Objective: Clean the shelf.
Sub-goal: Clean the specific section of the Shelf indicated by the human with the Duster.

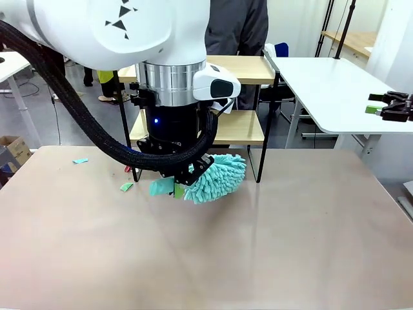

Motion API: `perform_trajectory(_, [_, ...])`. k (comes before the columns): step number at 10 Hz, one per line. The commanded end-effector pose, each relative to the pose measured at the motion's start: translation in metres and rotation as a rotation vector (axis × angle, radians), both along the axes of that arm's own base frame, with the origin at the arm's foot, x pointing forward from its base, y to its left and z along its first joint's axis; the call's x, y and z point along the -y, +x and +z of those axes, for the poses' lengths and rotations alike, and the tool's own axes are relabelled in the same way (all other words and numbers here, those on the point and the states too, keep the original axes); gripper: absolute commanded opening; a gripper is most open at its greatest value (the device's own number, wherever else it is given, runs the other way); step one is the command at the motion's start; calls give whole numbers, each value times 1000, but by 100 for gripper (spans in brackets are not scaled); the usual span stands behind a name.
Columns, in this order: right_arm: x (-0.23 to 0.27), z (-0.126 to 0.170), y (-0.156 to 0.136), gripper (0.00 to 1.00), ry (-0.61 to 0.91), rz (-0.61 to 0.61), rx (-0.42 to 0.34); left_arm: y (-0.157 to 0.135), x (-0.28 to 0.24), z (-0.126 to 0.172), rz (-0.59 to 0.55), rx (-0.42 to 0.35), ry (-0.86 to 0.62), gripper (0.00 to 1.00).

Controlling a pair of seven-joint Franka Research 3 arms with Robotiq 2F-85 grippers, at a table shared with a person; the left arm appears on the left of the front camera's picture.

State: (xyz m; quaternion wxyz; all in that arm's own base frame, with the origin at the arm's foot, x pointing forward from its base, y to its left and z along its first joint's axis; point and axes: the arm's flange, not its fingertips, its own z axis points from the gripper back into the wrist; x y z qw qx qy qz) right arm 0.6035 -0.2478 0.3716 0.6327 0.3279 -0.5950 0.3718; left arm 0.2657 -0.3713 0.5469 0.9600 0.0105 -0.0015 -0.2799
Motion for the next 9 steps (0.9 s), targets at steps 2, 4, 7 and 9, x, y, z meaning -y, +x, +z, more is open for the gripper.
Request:
perform_trajectory(2, [-1,3,0,100,-3,4,4,-10,-1,1,-11,17,3,13])
perform_trajectory(4, [-1,3,0,100,-3,4,4,1,15,-7,63,26,-35,13])
perform_trajectory(7, [-1,3,0,100,-3,4,4,4,42,-36,174,38,-130,13])
perform_trajectory(9, [-1,3,0,100,-3,4,4,6,67,-55,236,92,-102,13])
